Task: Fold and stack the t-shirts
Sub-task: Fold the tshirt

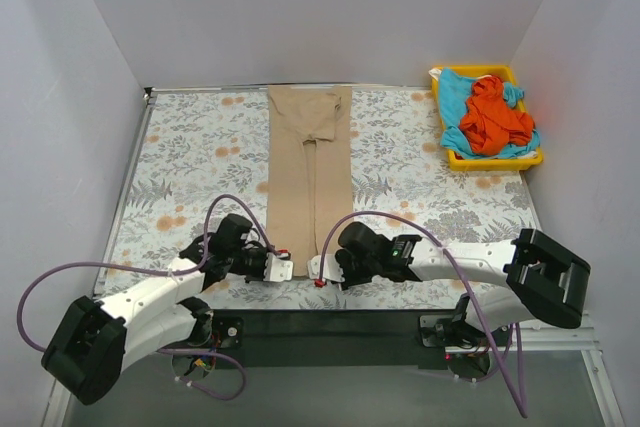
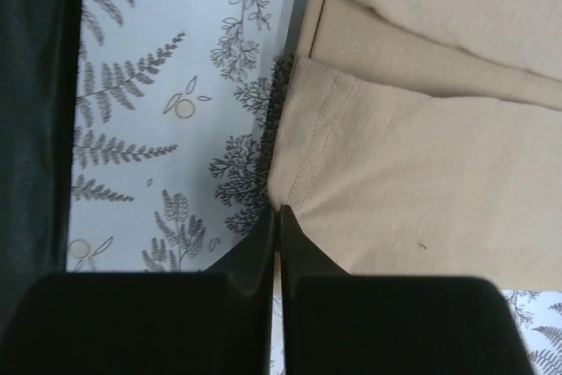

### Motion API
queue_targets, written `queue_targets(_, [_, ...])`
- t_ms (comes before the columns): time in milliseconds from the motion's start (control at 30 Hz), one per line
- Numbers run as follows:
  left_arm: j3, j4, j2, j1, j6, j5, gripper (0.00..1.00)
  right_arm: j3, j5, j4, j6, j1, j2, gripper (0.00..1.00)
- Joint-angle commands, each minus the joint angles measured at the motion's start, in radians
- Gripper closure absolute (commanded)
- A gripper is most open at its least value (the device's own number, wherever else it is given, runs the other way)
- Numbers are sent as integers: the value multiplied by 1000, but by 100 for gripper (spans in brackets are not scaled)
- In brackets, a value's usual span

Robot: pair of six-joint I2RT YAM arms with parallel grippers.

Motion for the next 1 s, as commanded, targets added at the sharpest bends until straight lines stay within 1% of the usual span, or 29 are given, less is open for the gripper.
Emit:
queue_targets(0, [21,-196,-77,-1,31,34,100,42,-51,-202,42,2,-45,99])
queue_targets(67, [55,-280,-94,-1,29,54,100,73,-74,-249,49,2,-64,99])
queue_targets(167, [93,-323,-128,-1,-9,74,100,110,-85,-286,61,2,-76,99])
queue_targets(267, [125,-313,-123,-1,-56,61,100,121,-67,-298,41,-5,-78,99])
queue_targets(333, [150,-325,-83,1,-69,61,100,130,-62,-300,7,-31,-70,99])
queue_targets(400, [180,-291,-63,10,-107,54,100,150,-57,-301,-23,-56,-65,99])
queue_targets(533, [228,-210,-7,61,-112,67,100,223,-50,-315,-98,-134,-23,99])
queue_targets(667, [292,-115,116,134,-80,85,100,300,-53,-323,-186,-217,33,99])
queue_targets(700, [305,-97,141,171,-75,90,100,315,-53,-323,-204,-229,43,99])
queue_targets(767, [348,-37,184,202,-67,96,100,360,-57,-320,-230,-270,89,99])
queue_targets(800, [364,-18,232,223,-64,94,100,375,-60,-320,-256,-284,126,99])
queue_targets(967, [469,98,375,277,-61,94,100,519,-76,-308,-330,-390,238,99])
